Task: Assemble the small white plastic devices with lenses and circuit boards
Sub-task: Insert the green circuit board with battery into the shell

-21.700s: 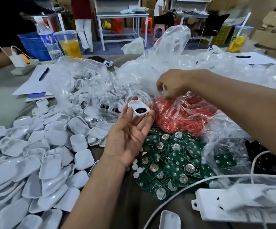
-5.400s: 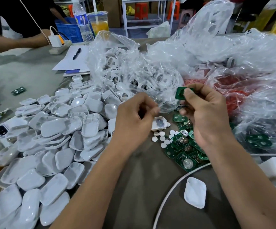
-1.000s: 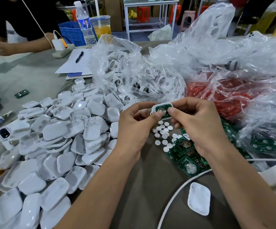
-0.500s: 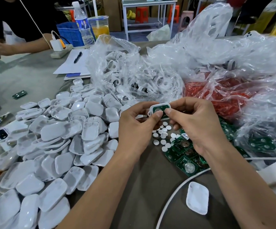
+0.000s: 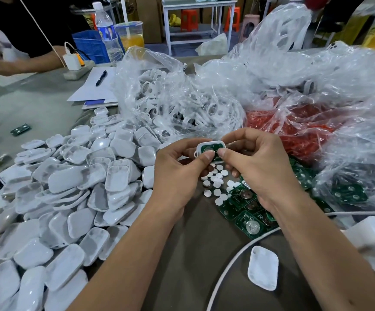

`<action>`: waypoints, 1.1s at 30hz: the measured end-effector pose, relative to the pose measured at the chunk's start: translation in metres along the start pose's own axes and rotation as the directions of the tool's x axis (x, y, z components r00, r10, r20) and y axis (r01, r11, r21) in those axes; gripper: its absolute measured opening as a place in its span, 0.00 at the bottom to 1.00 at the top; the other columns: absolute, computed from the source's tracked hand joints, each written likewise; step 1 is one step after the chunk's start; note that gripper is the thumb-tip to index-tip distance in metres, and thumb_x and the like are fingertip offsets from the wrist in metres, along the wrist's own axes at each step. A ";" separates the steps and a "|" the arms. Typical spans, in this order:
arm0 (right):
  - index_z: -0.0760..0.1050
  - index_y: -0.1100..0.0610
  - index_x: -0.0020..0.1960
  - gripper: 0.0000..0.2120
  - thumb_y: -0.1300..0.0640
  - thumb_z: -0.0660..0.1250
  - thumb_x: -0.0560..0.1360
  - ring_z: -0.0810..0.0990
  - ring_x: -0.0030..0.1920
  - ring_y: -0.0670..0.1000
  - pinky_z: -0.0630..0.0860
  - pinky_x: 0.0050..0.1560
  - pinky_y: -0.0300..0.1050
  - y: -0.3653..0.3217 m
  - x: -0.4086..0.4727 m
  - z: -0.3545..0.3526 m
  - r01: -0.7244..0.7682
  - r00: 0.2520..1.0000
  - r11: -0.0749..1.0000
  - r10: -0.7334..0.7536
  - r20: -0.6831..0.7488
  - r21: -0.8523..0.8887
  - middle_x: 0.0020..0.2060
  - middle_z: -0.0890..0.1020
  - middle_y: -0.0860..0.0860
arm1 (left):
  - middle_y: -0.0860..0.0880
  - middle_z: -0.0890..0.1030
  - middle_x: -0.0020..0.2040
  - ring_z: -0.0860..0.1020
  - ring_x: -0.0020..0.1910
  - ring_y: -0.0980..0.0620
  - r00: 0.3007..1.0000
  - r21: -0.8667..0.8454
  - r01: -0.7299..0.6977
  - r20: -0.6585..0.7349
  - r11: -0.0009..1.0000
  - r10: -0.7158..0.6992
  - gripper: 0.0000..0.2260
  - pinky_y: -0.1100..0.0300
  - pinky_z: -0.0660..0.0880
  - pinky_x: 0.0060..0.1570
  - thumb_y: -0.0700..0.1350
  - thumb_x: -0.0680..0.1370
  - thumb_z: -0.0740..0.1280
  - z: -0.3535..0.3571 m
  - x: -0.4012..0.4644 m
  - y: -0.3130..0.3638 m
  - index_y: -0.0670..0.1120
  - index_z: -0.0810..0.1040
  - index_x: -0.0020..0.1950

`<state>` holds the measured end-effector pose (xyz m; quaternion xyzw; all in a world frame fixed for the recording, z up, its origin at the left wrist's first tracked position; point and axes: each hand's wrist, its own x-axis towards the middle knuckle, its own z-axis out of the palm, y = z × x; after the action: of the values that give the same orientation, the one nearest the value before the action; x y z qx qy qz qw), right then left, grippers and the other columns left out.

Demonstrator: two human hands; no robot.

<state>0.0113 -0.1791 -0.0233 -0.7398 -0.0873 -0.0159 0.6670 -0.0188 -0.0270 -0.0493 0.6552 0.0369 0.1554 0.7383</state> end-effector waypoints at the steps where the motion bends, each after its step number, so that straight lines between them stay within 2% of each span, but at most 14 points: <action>1: 0.85 0.54 0.47 0.08 0.66 0.77 0.74 0.80 0.30 0.46 0.75 0.30 0.37 -0.001 0.000 0.000 -0.001 1.000 1.000 0.000 0.011 0.014 0.33 0.84 0.52 | 0.41 0.84 0.39 0.81 0.34 0.50 1.000 -0.034 0.015 0.004 0.999 -0.015 0.08 0.56 0.79 0.41 0.35 0.76 0.75 0.000 0.000 0.000 0.45 0.87 0.52; 5: 0.85 0.55 0.48 0.09 0.68 0.74 0.75 0.79 0.29 0.48 0.73 0.28 0.38 -0.002 0.000 0.001 -0.038 0.999 0.993 0.036 0.024 0.109 0.32 0.82 0.51 | 0.42 0.79 0.41 0.77 0.34 0.53 0.988 -0.262 0.149 0.073 0.954 -0.134 0.10 0.61 0.77 0.40 0.36 0.76 0.74 0.003 0.001 0.002 0.42 0.86 0.56; 7: 0.84 0.58 0.48 0.07 0.69 0.74 0.75 0.78 0.28 0.48 0.72 0.26 0.38 -0.003 0.001 0.001 -0.054 0.999 0.983 0.053 0.007 0.175 0.31 0.82 0.52 | 0.43 0.80 0.44 0.77 0.36 0.54 0.964 -0.440 0.254 0.190 0.862 -0.186 0.14 0.64 0.78 0.40 0.37 0.73 0.74 0.003 0.001 0.005 0.41 0.85 0.59; 10: 0.83 0.59 0.47 0.05 0.68 0.74 0.76 0.77 0.27 0.48 0.72 0.25 0.38 -0.003 0.001 0.000 -0.044 0.999 0.973 0.050 -0.020 0.226 0.30 0.81 0.53 | 0.45 0.84 0.45 0.80 0.38 0.54 0.922 -0.616 0.377 0.325 0.692 -0.212 0.12 0.64 0.80 0.43 0.34 0.73 0.72 0.005 0.001 0.008 0.42 0.86 0.55; 13: 0.82 0.59 0.47 0.03 0.65 0.75 0.76 0.77 0.27 0.50 0.72 0.25 0.39 -0.004 0.000 0.001 -0.020 1.000 0.974 0.023 -0.013 0.228 0.30 0.81 0.54 | 0.45 0.84 0.44 0.80 0.36 0.56 0.921 -0.633 0.383 0.320 0.673 -0.224 0.10 0.65 0.80 0.41 0.35 0.74 0.70 0.008 0.002 0.006 0.45 0.88 0.50; 16: 0.81 0.61 0.45 0.04 0.64 0.75 0.77 0.76 0.25 0.50 0.70 0.23 0.40 -0.006 -0.001 0.001 0.007 1.000 0.968 -0.011 0.013 0.250 0.30 0.80 0.54 | 0.47 0.83 0.41 0.79 0.37 0.56 0.911 -0.607 0.398 0.352 0.688 -0.216 0.06 0.65 0.80 0.41 0.41 0.75 0.71 0.006 0.004 0.005 0.45 0.87 0.48; 18: 0.81 0.60 0.44 0.04 0.63 0.74 0.77 0.76 0.26 0.50 0.69 0.22 0.39 -0.010 -0.003 0.000 0.000 0.998 0.944 -0.022 0.063 0.330 0.31 0.81 0.55 | 0.45 0.82 0.44 0.79 0.39 0.54 0.883 -0.614 0.454 0.407 0.645 -0.234 0.12 0.63 0.81 0.42 0.46 0.74 0.74 0.003 0.006 0.008 0.42 0.85 0.54; 20: 0.82 0.58 0.44 0.04 0.60 0.75 0.77 0.76 0.26 0.49 0.70 0.23 0.39 -0.013 -0.005 -0.002 0.025 0.993 0.928 -0.065 0.095 0.371 0.32 0.81 0.55 | 0.42 0.82 0.49 0.80 0.41 0.51 0.862 -0.662 0.498 0.447 0.561 -0.239 0.17 0.61 0.82 0.43 0.50 0.74 0.73 -0.002 0.008 0.010 0.40 0.83 0.57; 23: 0.82 0.57 0.44 0.05 0.60 0.74 0.78 0.76 0.26 0.50 0.70 0.23 0.39 -0.018 -0.003 -0.004 0.182 0.981 0.954 -0.193 0.022 0.239 0.32 0.82 0.55 | 0.40 0.83 0.55 0.83 0.47 0.47 0.847 -0.695 0.527 0.479 0.490 -0.232 0.19 0.60 0.83 0.46 0.52 0.78 0.69 -0.005 0.009 0.014 0.39 0.81 0.61; 28: 0.83 0.54 0.43 0.05 0.59 0.75 0.78 0.78 0.28 0.51 0.72 0.27 0.39 -0.026 0.006 -0.004 0.297 0.954 0.955 -0.297 -0.050 0.007 0.32 0.83 0.51 | 0.38 0.84 0.52 0.85 0.46 0.46 0.844 -0.704 0.536 0.450 0.466 -0.292 0.20 0.61 0.84 0.44 0.50 0.78 0.68 -0.006 0.010 0.016 0.37 0.80 0.63; 31: 0.84 0.55 0.45 0.03 0.59 0.76 0.77 0.78 0.28 0.44 0.73 0.29 0.34 -0.031 0.013 -0.006 0.360 0.930 0.926 -0.365 -0.028 -0.116 0.31 0.83 0.45 | 0.39 0.83 0.51 0.84 0.43 0.49 0.838 -0.702 0.546 0.458 0.456 -0.298 0.23 0.62 0.83 0.44 0.51 0.77 0.69 -0.006 0.011 0.013 0.37 0.78 0.66; 33: 0.85 0.55 0.46 0.01 0.59 0.77 0.76 0.77 0.27 0.42 0.71 0.29 0.31 -0.033 0.015 -0.005 0.404 0.913 0.890 -0.408 0.027 -0.212 0.30 0.82 0.42 | 0.40 0.83 0.50 0.82 0.41 0.50 0.824 -0.684 0.566 0.475 0.460 -0.308 0.20 0.64 0.82 0.43 0.52 0.77 0.69 -0.006 0.010 0.011 0.38 0.83 0.61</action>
<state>0.0214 -0.1791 0.0121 -0.7723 -0.2317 -0.1707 0.5664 -0.0124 -0.0175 -0.0376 0.2320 0.0255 -0.1377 0.9626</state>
